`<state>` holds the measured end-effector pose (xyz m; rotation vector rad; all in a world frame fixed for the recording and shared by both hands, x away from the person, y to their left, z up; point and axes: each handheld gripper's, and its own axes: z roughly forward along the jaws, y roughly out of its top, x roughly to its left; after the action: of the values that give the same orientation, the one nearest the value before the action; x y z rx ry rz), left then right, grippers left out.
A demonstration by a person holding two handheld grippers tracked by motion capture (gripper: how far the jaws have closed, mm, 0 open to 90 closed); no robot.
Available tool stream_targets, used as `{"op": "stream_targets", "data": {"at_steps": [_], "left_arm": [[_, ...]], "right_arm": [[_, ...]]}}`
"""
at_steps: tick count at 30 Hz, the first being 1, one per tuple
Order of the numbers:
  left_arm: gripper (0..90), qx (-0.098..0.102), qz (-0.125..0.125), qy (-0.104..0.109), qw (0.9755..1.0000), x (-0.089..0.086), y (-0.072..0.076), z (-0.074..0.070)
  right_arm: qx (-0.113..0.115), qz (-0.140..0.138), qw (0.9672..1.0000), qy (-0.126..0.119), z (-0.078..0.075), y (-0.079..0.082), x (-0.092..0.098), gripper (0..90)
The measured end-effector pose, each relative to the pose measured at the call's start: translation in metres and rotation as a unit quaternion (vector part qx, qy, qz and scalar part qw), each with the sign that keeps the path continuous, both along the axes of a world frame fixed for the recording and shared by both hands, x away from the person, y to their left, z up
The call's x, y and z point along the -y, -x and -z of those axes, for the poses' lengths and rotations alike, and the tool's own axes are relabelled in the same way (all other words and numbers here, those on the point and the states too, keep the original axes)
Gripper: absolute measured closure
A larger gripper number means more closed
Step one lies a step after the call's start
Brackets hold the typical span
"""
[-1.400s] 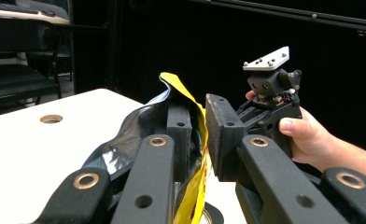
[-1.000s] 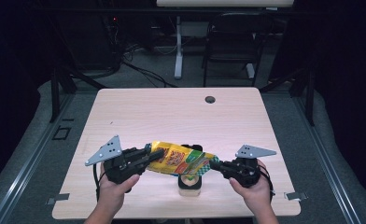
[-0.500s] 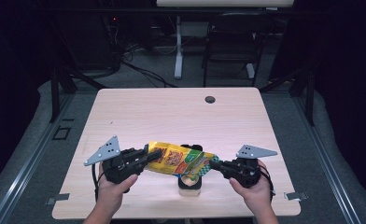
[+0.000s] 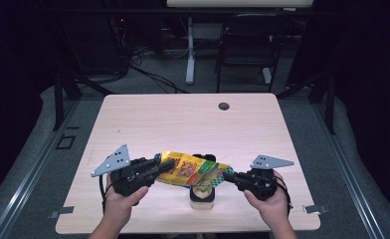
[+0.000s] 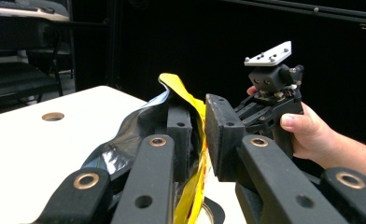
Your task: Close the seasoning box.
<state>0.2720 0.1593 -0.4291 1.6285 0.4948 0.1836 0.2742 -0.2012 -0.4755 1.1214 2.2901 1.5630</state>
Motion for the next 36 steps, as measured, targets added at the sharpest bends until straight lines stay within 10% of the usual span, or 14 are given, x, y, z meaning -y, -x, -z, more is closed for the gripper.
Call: {"op": "stream_targets", "data": {"at_steps": [36], "left_arm": [[80.7, 0.007, 0.009, -0.003, 0.9999, 0.0047, 0.0018, -0.0072]], "right_arm": [[-0.015, -0.006, 0.9996, 0.023, 0.0065, -0.002, -0.0054, 86.2]]}}
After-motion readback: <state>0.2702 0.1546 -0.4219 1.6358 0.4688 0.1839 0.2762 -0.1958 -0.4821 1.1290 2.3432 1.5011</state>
